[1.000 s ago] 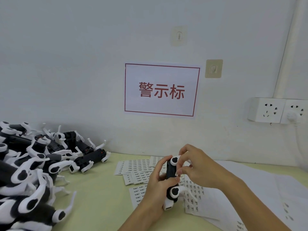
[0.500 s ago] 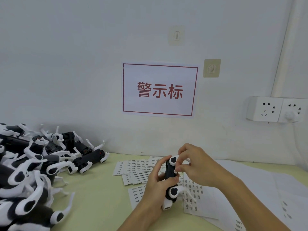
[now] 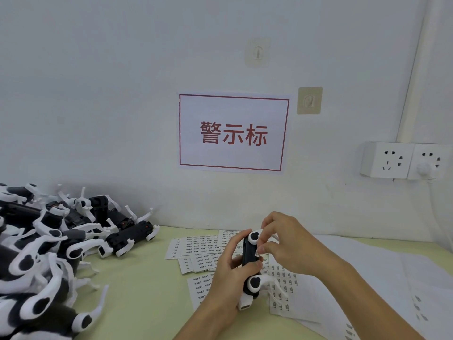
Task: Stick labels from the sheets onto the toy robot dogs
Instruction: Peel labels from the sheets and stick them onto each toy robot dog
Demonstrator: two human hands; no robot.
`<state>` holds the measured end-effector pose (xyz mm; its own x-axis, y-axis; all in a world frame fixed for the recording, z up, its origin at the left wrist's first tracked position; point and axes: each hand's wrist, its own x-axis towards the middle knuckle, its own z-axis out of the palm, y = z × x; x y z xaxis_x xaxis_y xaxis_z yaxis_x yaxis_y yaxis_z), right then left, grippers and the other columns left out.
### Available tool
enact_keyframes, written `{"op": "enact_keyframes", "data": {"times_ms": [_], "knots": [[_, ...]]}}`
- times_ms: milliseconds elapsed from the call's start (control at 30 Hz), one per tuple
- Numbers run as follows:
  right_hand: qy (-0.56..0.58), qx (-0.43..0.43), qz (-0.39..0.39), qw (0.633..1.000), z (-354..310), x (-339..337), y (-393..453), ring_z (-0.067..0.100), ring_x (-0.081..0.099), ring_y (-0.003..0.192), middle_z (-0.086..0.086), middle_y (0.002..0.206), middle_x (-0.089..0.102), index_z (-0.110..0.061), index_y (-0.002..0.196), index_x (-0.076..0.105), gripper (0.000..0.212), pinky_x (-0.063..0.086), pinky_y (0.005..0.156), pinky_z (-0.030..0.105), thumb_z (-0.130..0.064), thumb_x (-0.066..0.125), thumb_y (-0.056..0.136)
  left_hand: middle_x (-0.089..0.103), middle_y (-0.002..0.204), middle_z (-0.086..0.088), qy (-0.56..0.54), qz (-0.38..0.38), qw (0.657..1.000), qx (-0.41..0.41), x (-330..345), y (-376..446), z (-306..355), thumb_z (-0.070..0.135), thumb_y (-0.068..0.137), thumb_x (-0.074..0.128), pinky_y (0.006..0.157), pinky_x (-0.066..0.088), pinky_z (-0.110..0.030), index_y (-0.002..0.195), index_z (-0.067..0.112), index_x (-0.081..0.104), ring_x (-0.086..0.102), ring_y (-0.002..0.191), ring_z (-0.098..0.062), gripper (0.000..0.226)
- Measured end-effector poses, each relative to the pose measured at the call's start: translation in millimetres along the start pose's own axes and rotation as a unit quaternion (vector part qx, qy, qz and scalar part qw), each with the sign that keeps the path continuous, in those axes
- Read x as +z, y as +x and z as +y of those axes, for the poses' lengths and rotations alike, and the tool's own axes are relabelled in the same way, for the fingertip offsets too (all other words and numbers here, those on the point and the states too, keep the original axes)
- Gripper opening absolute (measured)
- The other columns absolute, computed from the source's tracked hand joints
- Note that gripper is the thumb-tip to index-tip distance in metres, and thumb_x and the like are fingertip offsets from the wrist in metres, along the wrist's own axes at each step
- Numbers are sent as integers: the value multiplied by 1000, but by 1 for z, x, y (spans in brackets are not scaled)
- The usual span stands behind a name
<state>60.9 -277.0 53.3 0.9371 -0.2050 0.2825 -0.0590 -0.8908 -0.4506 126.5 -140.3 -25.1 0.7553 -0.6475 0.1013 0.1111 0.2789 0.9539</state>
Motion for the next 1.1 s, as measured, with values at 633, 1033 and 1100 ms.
{"op": "enact_keyframes", "data": {"times_ms": [633, 1033, 1100], "knots": [[-23, 6, 25, 999, -5, 3, -1, 1, 50, 101, -22, 103, 47, -35, 73, 67, 17, 45, 92, 30, -27, 71, 87, 75, 103, -9, 24, 11, 999, 26, 0, -1, -1, 16, 66, 75, 78, 57, -33, 121, 48, 63, 73, 92, -23, 65], [-71, 10, 42, 997, -8, 6, -3, 3, 52, 103, -23, 108, 47, -36, 81, 66, 8, 45, 92, 30, -34, 71, 88, 76, 101, -8, 36, 22, 999, 31, 0, -1, -2, 17, 64, 74, 81, 57, -33, 118, 50, 64, 73, 90, -22, 64], [-85, 8, 47, 995, -9, 7, -4, 3, 52, 102, -24, 108, 47, -38, 79, 64, 11, 44, 88, 28, -36, 70, 87, 76, 100, -7, 42, 23, 998, 32, -1, -1, -2, 17, 64, 74, 81, 57, -31, 118, 50, 64, 73, 90, -21, 64]]}}
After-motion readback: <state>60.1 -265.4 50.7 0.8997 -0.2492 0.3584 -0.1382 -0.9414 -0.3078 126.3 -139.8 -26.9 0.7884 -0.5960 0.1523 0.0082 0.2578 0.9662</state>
